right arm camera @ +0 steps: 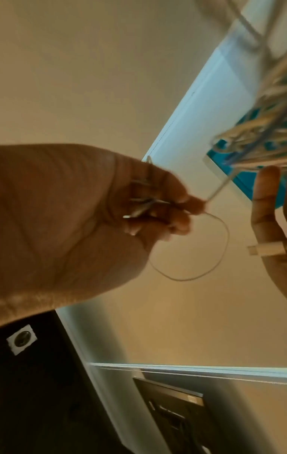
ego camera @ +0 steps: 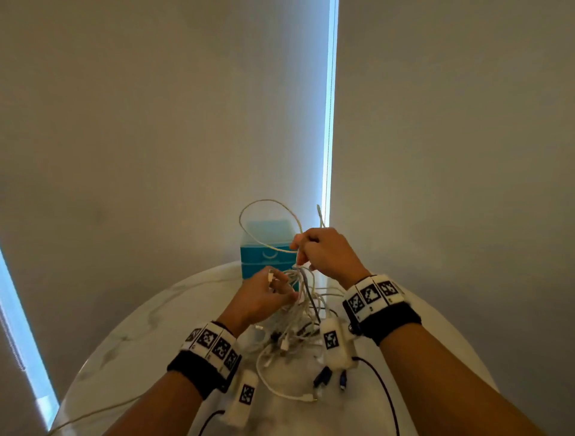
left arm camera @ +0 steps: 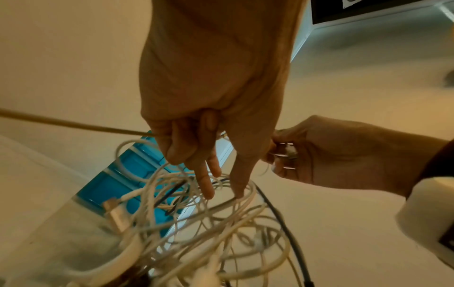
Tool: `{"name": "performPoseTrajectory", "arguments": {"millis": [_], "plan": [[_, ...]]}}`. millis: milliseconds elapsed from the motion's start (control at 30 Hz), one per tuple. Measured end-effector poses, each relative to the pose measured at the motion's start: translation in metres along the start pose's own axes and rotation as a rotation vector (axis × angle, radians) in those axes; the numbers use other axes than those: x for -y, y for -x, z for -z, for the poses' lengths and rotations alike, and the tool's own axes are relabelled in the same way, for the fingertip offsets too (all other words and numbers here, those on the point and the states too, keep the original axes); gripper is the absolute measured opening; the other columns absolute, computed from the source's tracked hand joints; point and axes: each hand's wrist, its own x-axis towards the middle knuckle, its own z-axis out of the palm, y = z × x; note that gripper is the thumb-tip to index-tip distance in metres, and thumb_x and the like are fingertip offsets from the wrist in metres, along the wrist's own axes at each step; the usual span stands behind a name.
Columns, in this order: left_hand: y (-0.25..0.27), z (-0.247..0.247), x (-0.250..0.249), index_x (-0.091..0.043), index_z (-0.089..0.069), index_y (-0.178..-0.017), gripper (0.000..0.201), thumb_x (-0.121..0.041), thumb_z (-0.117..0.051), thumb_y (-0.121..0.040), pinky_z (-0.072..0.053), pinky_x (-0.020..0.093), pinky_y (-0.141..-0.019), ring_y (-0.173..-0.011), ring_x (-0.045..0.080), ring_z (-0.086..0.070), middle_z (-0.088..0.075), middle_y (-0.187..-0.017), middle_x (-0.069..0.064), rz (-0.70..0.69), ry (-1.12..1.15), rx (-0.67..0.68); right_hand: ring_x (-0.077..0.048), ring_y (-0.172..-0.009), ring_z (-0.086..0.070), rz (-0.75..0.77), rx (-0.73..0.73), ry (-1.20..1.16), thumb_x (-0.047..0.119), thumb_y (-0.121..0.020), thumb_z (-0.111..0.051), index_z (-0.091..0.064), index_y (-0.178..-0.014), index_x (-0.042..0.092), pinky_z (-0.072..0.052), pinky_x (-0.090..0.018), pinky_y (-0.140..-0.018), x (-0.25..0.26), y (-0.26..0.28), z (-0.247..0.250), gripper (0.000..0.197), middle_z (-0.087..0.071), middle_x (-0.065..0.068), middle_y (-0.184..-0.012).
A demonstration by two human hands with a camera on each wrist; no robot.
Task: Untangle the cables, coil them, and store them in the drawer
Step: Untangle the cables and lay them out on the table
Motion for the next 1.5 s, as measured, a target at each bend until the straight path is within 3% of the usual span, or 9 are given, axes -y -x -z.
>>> {"name": "performPoseTrajectory", "arguments": {"millis": [133, 233, 367, 533, 667, 833, 1100, 1267, 1500], "plan": [[0.000, -0.005, 0.000, -0.025, -0.074, -0.104, 0.029, -0.036, -0.090, -0.083, -0.053, 0.021, -0.077, -0.085, 0.001, -0.073, -0.080, -0.091, -0.009, 0.006, -0.003, -0.044, -0.010, -0.092, -0.073, 0.010, -0.122, -0.029, 0.016, -0.099, -0.060, -0.081, -0.087, 0.024, -0.059, -0.030, -0.090, -0.001, 0.000, 0.003, 0.026, -0.079, 0.009, -0.089], [0.001, -0.003, -0.001, -0.027, -0.075, -0.106, 0.027, -0.030, -0.090, -0.083, -0.050, 0.010, -0.070, -0.082, -0.005, -0.073, -0.081, -0.088, -0.010, -0.042, 0.060, -0.109, -0.014, -0.082, -0.077, -0.011, -0.012, -0.074, 0.011, -0.099, -0.060, -0.081, -0.088, 0.018, -0.065, -0.039, -0.088, -0.003, 0.005, -0.003, 0.024, -0.079, 0.004, -0.080], [0.000, -0.002, -0.010, -0.032, -0.077, -0.108, 0.013, -0.037, -0.077, -0.096, -0.058, 0.020, -0.082, -0.088, -0.011, -0.070, -0.079, -0.097, -0.015, -0.110, 0.054, -0.115, -0.012, -0.082, -0.075, 0.066, -0.046, -0.213, 0.031, -0.110, -0.056, -0.079, -0.093, 0.020, -0.063, -0.029, -0.082, 0.002, 0.004, -0.003, 0.030, -0.077, 0.000, -0.078], [-0.002, -0.012, -0.005, -0.031, -0.080, -0.102, 0.023, -0.053, -0.076, -0.094, -0.053, 0.020, -0.078, -0.088, -0.011, -0.069, -0.079, -0.097, -0.015, -0.109, 0.045, -0.121, -0.007, -0.082, -0.070, 0.020, 0.009, -0.327, 0.030, -0.112, -0.054, -0.079, -0.103, 0.012, -0.055, -0.020, -0.075, -0.007, 0.013, -0.009, 0.032, -0.075, 0.002, -0.085], [-0.004, -0.013, 0.001, -0.029, -0.082, -0.090, 0.021, -0.049, -0.081, -0.091, -0.057, 0.028, -0.072, -0.076, -0.006, -0.072, -0.081, -0.082, -0.014, -0.083, 0.051, -0.197, -0.011, -0.089, -0.072, -0.030, -0.020, -0.309, 0.030, -0.102, -0.072, -0.075, -0.112, 0.018, -0.055, -0.013, -0.066, -0.033, 0.022, -0.024, 0.016, -0.076, -0.001, -0.098], [-0.008, -0.009, 0.015, -0.036, -0.083, -0.076, 0.015, -0.050, -0.081, -0.082, -0.064, 0.044, -0.079, -0.073, 0.000, -0.074, -0.078, -0.073, -0.017, -0.045, 0.017, -0.313, -0.008, -0.081, -0.074, -0.130, 0.040, 0.025, 0.013, -0.086, -0.084, -0.079, -0.100, 0.022, -0.065, -0.038, -0.088, -0.075, 0.031, -0.048, 0.018, -0.075, 0.009, -0.082], [-0.014, 0.008, 0.013, -0.032, -0.083, -0.080, 0.016, -0.043, -0.082, -0.091, -0.062, 0.038, -0.086, -0.081, -0.002, -0.074, -0.079, -0.082, -0.018, -0.057, 0.116, -0.540, -0.018, -0.095, -0.073, -0.267, 0.127, 0.300, 0.017, -0.080, -0.085, -0.073, -0.076, 0.031, -0.062, -0.039, -0.093, -0.080, 0.026, -0.029, 0.019, -0.077, 0.005, -0.095], [-0.009, -0.002, 0.007, -0.030, -0.084, -0.085, 0.017, -0.046, -0.081, -0.091, -0.058, 0.024, -0.078, -0.081, -0.005, -0.073, -0.079, -0.081, -0.017, -0.105, 0.076, -0.437, -0.007, -0.104, -0.054, 0.119, -0.210, 0.374, 0.026, -0.093, -0.072, -0.077, -0.097, 0.034, -0.044, -0.035, -0.094, -0.059, 0.027, -0.027, 0.010, -0.071, 0.016, -0.103], [-0.006, 0.006, 0.029, -0.034, -0.083, -0.077, 0.018, -0.050, -0.086, -0.085, -0.064, 0.036, -0.081, -0.073, -0.003, -0.074, -0.078, -0.073, -0.019, -0.009, 0.068, -0.467, -0.014, -0.087, -0.073, 0.021, 0.300, 0.320, 0.030, -0.100, -0.070, -0.084, -0.101, 0.018, -0.050, -0.022, -0.076, -0.070, 0.044, -0.043, 0.018, -0.081, -0.002, -0.098]]}}
